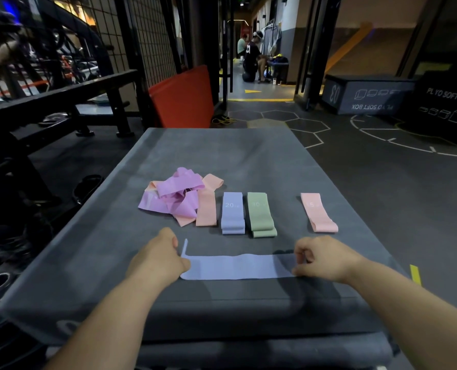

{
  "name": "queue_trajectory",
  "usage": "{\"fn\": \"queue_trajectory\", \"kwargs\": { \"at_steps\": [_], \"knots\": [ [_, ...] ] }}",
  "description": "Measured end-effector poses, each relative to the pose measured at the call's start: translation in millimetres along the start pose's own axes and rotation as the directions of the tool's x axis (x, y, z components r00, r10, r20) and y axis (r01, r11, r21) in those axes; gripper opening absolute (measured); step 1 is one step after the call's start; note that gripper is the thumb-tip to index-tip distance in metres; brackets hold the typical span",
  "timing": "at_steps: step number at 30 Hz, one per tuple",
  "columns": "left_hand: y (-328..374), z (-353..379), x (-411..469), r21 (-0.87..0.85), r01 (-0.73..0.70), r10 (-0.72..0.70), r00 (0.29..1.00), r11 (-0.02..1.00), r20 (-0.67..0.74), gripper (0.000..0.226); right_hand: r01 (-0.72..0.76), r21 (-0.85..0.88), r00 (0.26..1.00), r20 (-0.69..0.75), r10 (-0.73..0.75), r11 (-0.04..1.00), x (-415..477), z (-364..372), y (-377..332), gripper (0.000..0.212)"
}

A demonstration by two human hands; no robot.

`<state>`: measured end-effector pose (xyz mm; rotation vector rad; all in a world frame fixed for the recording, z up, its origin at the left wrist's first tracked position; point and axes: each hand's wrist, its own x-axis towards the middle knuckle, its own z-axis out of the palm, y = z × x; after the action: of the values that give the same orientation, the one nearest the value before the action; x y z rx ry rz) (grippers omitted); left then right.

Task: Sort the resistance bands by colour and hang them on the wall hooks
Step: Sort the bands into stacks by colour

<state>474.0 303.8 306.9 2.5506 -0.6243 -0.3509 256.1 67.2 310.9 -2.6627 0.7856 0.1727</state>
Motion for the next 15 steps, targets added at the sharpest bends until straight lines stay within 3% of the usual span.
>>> {"fn": "queue_trajectory", "kwargs": {
  "at_steps": [6,10,15],
  "knots": [
    [14.0,9.8,-3.9,-0.099,-0.114,0.115,0.993,0.989,0.010,0.035,0.104,0.059,0.994,-0.052,-0.101,0.993,1.3,2.7,-18.4,0.019],
    [31.6,17.8,-15.5,-0.079,-0.231,0.231,0.973,0.970,-0.011,0.037,0.210,0.305,0.975,-0.133,-0.177,0.929,4.0,12.0,-40.0,0.024],
    [53.8,34.4,-28.4,-0.005,-0.382,0.381,0.923,0.924,-0.045,0.039,0.300,0.463,0.952,-0.094,-0.291,0.834,4.1,21.6,-70.9,0.037]
  ]
}}
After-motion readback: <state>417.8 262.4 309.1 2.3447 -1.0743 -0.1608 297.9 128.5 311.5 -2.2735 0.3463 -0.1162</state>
